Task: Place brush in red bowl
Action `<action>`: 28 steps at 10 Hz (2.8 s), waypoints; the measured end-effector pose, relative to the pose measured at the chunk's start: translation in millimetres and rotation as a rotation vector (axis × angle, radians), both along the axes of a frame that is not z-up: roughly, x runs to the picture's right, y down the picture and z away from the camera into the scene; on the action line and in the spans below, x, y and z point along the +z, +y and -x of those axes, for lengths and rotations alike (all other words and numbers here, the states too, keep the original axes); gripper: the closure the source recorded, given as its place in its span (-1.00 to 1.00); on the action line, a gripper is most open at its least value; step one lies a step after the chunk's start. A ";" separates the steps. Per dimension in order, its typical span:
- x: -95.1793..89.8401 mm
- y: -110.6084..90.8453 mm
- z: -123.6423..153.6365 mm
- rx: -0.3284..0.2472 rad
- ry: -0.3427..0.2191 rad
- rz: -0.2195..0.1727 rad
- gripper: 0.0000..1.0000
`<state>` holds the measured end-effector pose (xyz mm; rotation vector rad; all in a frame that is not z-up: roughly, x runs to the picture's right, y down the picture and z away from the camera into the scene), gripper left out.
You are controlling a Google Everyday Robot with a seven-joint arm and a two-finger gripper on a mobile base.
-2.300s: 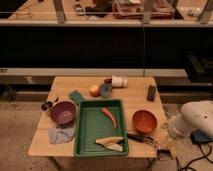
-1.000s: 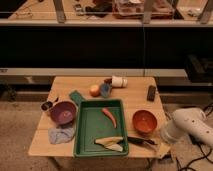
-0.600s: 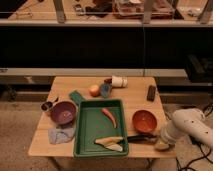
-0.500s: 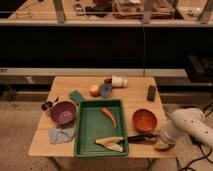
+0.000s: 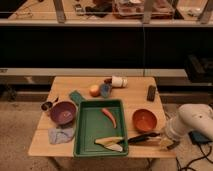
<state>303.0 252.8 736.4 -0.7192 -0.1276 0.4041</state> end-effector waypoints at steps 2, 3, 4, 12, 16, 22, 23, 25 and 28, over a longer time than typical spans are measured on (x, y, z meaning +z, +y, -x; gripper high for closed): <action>-31.0 -24.0 -15.7 -0.005 -0.019 -0.017 0.81; -42.1 -32.1 -22.0 -0.006 -0.023 -0.024 0.81; -54.2 -41.3 -29.0 -0.007 -0.028 -0.034 0.81; -42.8 -88.8 41.1 -0.030 -0.100 -0.064 0.81; -13.5 -122.7 55.8 -0.004 -0.127 -0.079 0.81; 16.6 -138.6 51.9 -0.014 -0.138 -0.077 0.81; 19.1 -137.1 49.2 -0.016 -0.133 -0.074 0.81; 27.5 -133.5 42.8 -0.018 -0.125 -0.063 0.81; 36.7 -129.2 39.8 -0.016 -0.131 -0.045 0.66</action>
